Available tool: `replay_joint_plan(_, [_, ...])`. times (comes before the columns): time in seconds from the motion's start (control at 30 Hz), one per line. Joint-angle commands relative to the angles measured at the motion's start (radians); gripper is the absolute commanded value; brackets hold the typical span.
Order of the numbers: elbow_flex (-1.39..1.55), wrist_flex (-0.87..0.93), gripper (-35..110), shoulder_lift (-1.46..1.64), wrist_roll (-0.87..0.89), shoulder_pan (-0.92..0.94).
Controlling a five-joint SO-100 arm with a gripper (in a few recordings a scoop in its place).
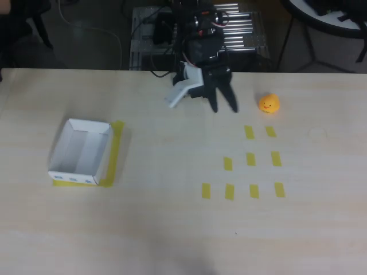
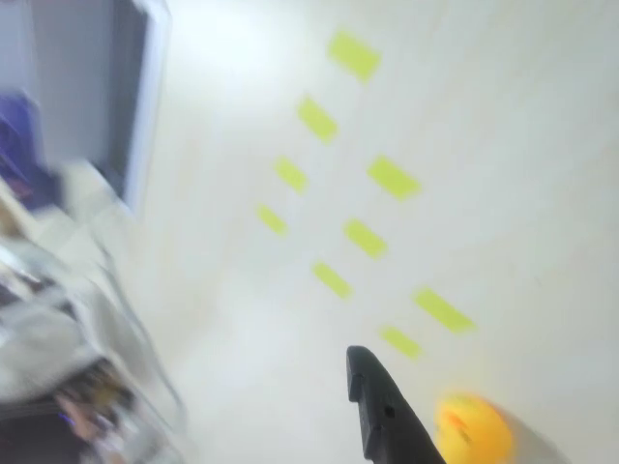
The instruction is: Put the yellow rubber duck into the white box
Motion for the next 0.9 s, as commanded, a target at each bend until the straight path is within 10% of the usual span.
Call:
replay_joint_plan(0.0, [-0.198, 0.124, 57, -0.101, -0.035, -0.216])
replay_joint_plan(0.87, [-0.115, 0.095, 45, -0.546, 0.018, -0.773])
